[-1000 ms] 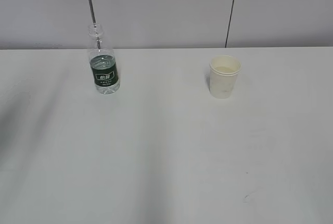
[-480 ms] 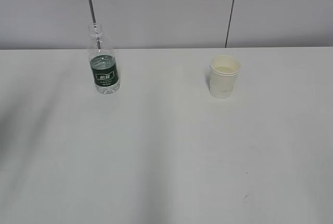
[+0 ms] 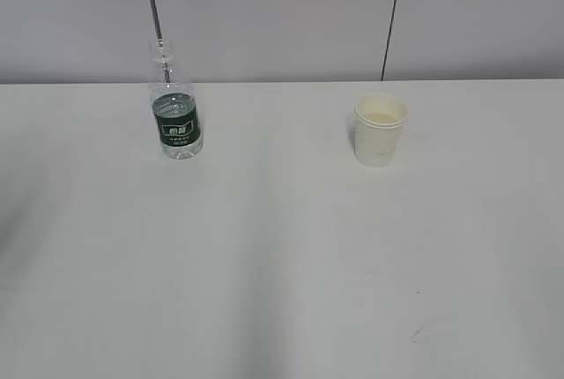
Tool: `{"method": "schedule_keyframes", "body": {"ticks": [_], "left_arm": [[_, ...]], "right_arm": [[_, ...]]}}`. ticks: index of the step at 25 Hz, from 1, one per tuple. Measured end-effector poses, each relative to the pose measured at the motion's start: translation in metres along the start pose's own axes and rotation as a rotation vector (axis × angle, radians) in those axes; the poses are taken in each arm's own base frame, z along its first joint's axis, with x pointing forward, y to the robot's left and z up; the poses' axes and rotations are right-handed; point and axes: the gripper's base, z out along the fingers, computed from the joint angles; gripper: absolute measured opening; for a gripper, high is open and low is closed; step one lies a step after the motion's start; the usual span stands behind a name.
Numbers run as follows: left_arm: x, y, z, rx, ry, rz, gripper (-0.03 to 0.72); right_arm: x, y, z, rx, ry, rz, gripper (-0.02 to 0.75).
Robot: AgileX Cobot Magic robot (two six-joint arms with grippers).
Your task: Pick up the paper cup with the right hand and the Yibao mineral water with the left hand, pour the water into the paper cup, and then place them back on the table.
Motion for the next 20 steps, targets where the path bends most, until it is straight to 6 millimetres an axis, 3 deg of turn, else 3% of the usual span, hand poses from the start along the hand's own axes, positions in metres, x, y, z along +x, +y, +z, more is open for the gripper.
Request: {"method": "schedule_keyframes", "body": {"ticks": [9,20], "left_arm": [[0.026,0.010,-0.046,0.027,0.233,0.006,0.501],[0.052,0.010,-0.105,0.252,0.298,0.090,0.498]], "right_arm": [[0.000,0.000,0.000,0.000,0.002,-0.002,0.442],[0.000,0.000,0.000,0.000,0.002,-0.002,0.442]]}}
